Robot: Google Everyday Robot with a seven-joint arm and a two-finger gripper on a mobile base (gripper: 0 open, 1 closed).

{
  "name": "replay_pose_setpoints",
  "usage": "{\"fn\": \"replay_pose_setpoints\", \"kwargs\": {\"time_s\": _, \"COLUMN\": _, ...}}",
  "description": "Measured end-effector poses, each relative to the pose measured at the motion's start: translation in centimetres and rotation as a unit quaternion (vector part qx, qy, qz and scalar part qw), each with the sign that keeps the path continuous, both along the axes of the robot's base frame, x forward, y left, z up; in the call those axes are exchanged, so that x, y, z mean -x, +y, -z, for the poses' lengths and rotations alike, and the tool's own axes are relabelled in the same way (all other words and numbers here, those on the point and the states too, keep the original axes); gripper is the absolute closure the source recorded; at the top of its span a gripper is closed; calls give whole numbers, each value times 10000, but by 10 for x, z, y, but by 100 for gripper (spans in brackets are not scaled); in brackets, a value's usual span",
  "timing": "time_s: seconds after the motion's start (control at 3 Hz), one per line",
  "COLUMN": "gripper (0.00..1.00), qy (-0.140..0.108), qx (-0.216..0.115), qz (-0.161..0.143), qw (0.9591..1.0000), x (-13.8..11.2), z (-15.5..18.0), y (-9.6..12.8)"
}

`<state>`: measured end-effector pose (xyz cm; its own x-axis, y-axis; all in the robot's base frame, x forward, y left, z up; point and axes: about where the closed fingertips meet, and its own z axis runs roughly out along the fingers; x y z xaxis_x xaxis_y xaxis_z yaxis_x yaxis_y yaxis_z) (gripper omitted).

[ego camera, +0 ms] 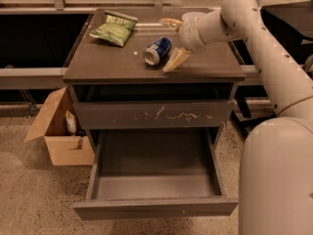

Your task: Pick pepsi can from middle drawer and place on counter

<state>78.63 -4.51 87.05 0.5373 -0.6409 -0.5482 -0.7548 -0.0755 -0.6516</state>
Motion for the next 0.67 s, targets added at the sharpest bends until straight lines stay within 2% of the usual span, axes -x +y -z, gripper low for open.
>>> {"fn": "replay_pose_setpoints", "kwargs": {"time_s": 0.67, "gripper": 0, "qy": -377, "qx": -26, "qz": 507, "qw": 9980, "x": -9, "z": -27, "y": -39}}
